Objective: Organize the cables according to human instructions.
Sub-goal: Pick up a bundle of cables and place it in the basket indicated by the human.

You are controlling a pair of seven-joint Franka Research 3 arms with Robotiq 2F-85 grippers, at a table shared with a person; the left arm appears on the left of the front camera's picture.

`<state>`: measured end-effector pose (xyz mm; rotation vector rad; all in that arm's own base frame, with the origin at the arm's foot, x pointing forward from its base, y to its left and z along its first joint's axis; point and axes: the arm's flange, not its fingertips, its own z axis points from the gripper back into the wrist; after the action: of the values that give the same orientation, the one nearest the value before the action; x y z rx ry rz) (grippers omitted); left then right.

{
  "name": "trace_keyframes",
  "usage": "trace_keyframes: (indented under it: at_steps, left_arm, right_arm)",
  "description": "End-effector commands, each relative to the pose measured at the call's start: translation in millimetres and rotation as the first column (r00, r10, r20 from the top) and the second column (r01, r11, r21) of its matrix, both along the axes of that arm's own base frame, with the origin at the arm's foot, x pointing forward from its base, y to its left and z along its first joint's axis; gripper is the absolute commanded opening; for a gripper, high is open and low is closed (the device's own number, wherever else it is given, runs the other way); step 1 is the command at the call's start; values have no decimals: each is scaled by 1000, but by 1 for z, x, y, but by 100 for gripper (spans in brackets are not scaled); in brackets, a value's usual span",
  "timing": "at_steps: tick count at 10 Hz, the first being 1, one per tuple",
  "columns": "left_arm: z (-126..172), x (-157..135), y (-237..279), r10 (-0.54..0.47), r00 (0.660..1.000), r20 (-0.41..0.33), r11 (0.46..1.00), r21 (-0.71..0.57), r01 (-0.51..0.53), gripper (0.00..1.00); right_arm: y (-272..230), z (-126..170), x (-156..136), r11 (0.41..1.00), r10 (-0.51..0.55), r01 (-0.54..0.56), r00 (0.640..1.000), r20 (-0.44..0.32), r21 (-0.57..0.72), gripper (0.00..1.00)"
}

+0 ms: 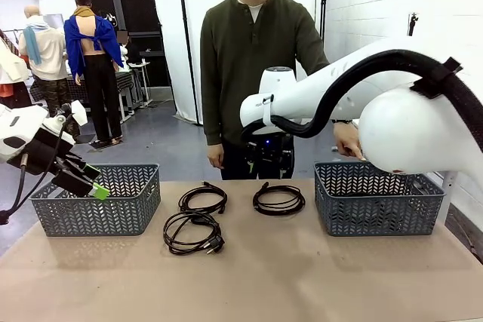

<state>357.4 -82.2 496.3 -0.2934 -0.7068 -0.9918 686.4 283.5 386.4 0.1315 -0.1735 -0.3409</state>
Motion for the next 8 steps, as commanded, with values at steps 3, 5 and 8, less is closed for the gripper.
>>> trace_keyframes:
  at_steps: [3,5,8]
  left_arm:
    - [-2,2,4,-15,1000,0,1000,-9,15,100]
    - [-2,2,4,-15,1000,0,1000,-9,15,100]
    - [-2,2,4,-15,1000,0,1000,-9,15,100]
  right_arm:
    - [1,-5,3,1000,-12,12,1000,-4,3,100]
    - [1,-5,3,1000,-12,12,1000,-4,3,100]
    - [8,-12,7,1000,23,-23,1000,-6,15,100]
